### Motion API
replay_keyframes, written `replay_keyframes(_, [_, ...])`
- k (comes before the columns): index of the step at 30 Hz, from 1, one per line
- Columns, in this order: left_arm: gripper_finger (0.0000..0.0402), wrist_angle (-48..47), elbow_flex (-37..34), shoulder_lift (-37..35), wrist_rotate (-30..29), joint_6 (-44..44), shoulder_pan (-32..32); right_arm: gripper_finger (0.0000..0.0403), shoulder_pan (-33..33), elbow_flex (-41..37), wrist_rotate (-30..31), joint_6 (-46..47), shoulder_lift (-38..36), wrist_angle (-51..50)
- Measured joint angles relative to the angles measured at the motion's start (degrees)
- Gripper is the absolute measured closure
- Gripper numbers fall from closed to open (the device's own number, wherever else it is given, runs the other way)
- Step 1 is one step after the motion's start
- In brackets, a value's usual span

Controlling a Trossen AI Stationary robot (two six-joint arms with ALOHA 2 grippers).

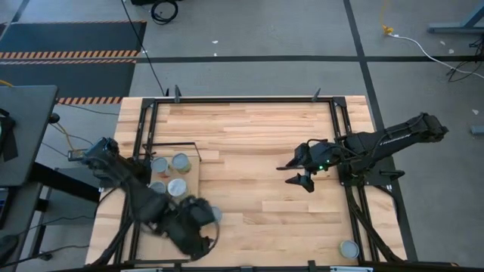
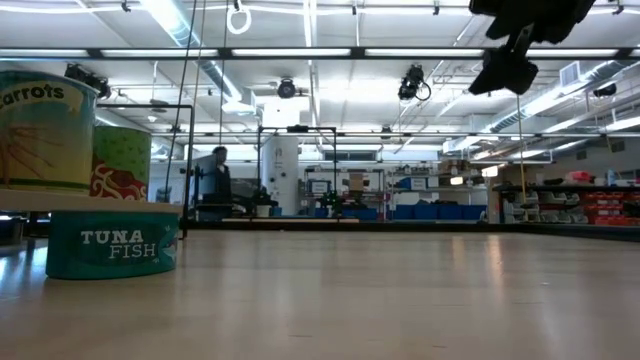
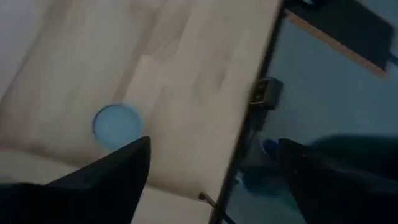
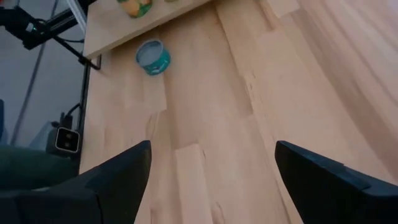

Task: Pick and place cans onto a shelf
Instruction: Put the blue can on the shelf

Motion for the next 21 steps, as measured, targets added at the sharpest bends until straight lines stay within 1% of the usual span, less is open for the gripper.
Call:
replay_keyframes(2, [0.007,0.07,1.35,-0.04,3.53,5.88,1.83,0.0055,2.18,0.71,2.16,0.3,0.0,0.57])
replay_keyframes(5, [0.0101,-1.48,1.14,-0.05,6.29,15.24,2.5,0.0055,4.55,1.6,5.34,0.71,-0.02,0.7])
replay_keyframes(7, [0.0119,-3.42,0.29,0.31,7.38,18.76,2.66,0.0056,5.58,1.76,7.14,1.74,-0.02,0.75])
replay_keyframes(8, [0.0129,-3.55,-0.49,0.51,7.5,19.08,3.12,0.0056,5.96,1.78,7.67,2.42,-0.02,0.6])
replay_keyframes(9, [0.0137,-3.36,-1.59,0.76,7.48,18.29,3.82,0.0056,6.32,1.78,8.26,3.09,-0.02,0.22])
replay_keyframes(10, [0.0146,-2.95,-2.94,1.12,7.5,15.68,4.94,0.0056,6.61,1.78,8.68,3.85,-0.02,-0.08])
replay_keyframes(13, [0.0171,-0.51,-6.88,2.33,7.15,4.46,8.25,0.0056,7.48,1.78,10.92,5.99,0.02,-0.74])
replay_keyframes(14, [0.0178,0.55,-8.06,2.79,7.29,3.1,9.08,0.0056,7.84,1.78,11.62,6.57,0.02,-0.86])
replay_keyframes(17, [0.0197,5.13,-9.81,4.5,7.39,3.37,8.93,0.0056,8.93,1.78,12.45,6.88,0.02,-1.22])
replay_keyframes(21, [0.0214,9.18,-9.84,8.1,8.57,3.81,8.46,0.0056,9.87,1.78,12.63,6.88,0.04,-2.0])
